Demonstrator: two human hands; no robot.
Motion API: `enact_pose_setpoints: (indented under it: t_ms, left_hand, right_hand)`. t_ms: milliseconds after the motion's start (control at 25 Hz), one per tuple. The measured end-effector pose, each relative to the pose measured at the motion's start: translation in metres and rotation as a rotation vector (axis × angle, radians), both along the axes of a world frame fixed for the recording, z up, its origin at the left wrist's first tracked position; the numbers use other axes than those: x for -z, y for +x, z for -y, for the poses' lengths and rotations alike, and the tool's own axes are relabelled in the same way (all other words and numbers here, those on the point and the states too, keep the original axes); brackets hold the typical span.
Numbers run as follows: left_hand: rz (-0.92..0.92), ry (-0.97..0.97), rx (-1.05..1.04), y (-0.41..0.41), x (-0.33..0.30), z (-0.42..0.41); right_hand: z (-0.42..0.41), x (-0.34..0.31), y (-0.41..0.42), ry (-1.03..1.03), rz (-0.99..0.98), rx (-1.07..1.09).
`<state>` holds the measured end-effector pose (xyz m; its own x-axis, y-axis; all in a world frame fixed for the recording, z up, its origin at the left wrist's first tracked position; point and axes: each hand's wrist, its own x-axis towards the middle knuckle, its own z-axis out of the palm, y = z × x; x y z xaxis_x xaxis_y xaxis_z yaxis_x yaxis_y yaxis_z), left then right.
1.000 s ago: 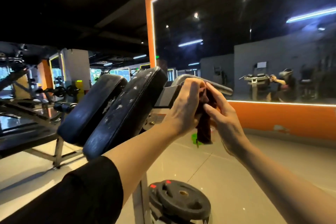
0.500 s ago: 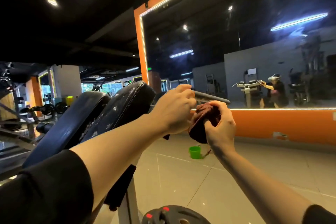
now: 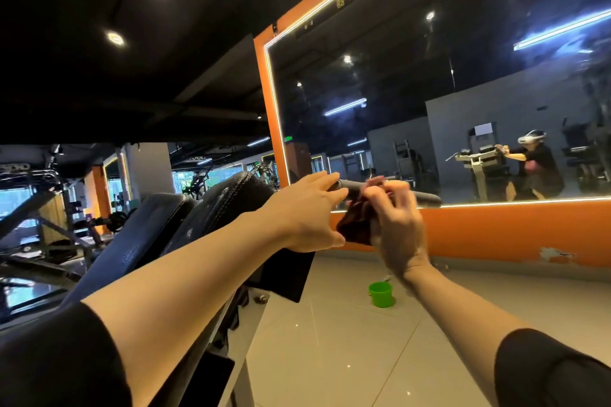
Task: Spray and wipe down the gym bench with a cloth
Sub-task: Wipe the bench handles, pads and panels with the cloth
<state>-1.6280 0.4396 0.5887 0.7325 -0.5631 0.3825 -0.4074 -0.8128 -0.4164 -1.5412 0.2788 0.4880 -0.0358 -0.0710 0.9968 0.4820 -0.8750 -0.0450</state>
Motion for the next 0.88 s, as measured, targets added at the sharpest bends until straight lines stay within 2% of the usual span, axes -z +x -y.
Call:
enact_pose_setpoints:
  t_ms: [80,120,200,280,360,440,560,640,800,880]
  left_hand:
    - [0.043,0.043,-0.016,0.002,0.004,0.003]
    - [0.059,0.054,-0.016,0.003,0.004,0.004]
    - [0.059,0.062,-0.009,0.003,0.003,0.008]
    - [0.048,0.077,-0.003,0.003,0.002,0.011]
    - [0.046,0.093,-0.020,0.004,0.003,0.012]
    - [0.042,0.096,-0.035,0.003,0.004,0.013]
    - [0.011,0.062,-0.026,0.000,0.003,0.013]
    - [-0.017,0.049,-0.030,-0.003,0.002,0.014]
    - [-0.018,0.051,-0.040,-0.007,0.002,0.014]
    - [-0.003,0.067,-0.036,-0.009,0.002,0.014]
  right_hand:
    - [0.015,0.008,0.003,0.180,0.022,-0.032]
    - [0.013,0.011,0.002,0.142,0.075,-0.067]
    - [0.000,0.011,-0.002,-0.068,0.136,-0.101]
    - [-0.004,0.005,0.001,-0.146,0.047,-0.102]
    - [0.007,0.005,0.007,0.042,-0.050,-0.060]
    - [0.010,0.012,0.008,0.176,-0.054,-0.079]
    - [-0.011,0.011,-0.006,-0.025,0.073,-0.151]
    - [-0.014,0.005,-0.007,-0.086,0.035,-0.135]
    - [-0.014,0.004,-0.005,0.232,-0.069,-0.155]
    - [-0.027,0.003,-0.013,0.158,0.039,-0.203]
